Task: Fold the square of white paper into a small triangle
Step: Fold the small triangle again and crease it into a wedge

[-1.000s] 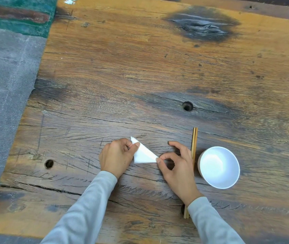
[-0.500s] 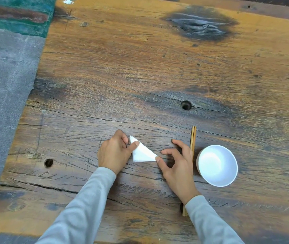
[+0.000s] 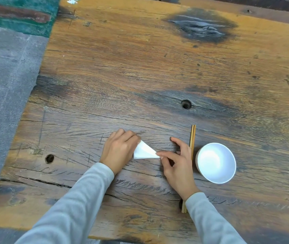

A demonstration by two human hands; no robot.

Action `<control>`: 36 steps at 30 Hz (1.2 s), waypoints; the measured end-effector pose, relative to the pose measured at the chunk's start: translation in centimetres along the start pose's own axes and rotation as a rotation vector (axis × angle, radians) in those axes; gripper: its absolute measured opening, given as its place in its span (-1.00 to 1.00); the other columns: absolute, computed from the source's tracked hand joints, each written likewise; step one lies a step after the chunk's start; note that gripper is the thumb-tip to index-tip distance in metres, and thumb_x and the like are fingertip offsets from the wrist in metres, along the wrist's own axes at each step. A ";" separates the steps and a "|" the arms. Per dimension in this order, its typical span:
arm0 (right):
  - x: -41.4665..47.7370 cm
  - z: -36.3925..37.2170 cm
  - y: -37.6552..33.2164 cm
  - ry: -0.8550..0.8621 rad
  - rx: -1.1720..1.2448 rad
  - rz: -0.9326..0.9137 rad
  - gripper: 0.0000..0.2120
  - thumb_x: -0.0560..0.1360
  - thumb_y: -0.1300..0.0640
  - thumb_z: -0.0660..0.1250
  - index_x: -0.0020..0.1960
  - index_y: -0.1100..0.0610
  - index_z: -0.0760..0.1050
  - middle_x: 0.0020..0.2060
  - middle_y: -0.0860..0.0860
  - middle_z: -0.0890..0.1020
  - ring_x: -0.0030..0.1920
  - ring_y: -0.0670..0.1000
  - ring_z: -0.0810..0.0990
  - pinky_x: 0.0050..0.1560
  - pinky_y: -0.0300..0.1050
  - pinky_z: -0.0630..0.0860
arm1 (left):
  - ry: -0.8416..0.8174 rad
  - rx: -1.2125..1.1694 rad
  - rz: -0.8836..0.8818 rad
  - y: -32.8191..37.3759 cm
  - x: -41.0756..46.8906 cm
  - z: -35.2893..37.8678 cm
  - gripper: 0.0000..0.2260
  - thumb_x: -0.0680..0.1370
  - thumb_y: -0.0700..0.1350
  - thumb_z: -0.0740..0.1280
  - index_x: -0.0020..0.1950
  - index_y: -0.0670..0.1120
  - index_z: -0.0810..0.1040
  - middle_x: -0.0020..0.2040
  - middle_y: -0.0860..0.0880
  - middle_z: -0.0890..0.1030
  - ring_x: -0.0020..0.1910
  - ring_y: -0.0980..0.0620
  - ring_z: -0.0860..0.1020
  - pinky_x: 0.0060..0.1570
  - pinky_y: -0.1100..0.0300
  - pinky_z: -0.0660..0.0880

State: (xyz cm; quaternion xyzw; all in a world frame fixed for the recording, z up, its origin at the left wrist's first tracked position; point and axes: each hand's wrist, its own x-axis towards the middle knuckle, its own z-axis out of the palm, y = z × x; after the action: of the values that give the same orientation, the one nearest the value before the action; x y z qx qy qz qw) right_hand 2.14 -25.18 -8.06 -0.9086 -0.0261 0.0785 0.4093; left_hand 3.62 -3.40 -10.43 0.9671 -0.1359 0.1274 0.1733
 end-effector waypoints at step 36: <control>-4.7 2.0 2.0 0.036 -0.393 -0.183 -0.61 0.55 0.09 0.32 0.37 -0.10 0.51 0.47 0.19 0.36 0.46 0.21 0.30 0.44 0.19 0.18 | -0.022 0.113 -0.709 8.4 -4.6 2.6 -0.55 0.58 0.20 0.28 0.43 0.10 0.51 0.60 -0.10 0.27 0.53 -0.14 0.27 0.37 -0.25 0.15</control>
State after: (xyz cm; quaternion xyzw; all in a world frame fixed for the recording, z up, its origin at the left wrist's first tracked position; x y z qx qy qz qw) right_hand -2.85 -25.53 -10.28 -0.9661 -0.1157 0.0182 0.2300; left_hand -2.71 -10.94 -11.63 0.9635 0.2136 0.0563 0.1515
